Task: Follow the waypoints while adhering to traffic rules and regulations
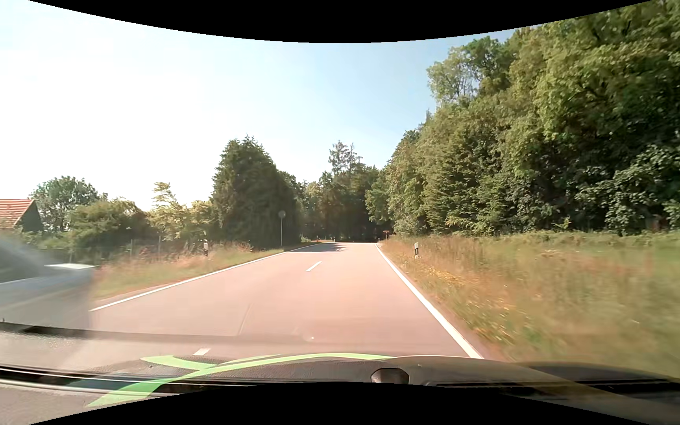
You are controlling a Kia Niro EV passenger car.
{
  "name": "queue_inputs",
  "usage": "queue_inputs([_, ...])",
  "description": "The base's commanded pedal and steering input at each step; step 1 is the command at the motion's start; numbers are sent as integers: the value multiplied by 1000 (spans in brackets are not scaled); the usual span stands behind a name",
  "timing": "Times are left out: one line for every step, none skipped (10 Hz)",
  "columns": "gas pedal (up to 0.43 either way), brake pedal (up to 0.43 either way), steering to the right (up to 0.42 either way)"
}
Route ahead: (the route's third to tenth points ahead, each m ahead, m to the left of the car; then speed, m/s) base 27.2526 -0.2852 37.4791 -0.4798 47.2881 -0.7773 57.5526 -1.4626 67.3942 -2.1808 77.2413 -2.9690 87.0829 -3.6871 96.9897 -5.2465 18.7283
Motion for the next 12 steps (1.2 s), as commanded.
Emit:
queue_inputs([189, 0, -1])
queue_inputs([189, 0, -1])
queue_inputs([189, 0, 0])
queue_inputs([189, 0, 1])
queue_inputs([197, 0, 1])
queue_inputs([220, 0, 1])
queue_inputs([228, 0, 1])
queue_inputs([228, 0, 1])
queue_inputs([228, 0, 1])
queue_inputs([228, 0, 2])
queue_inputs([209, 0, 2])
queue_inputs([209, 0, 2])
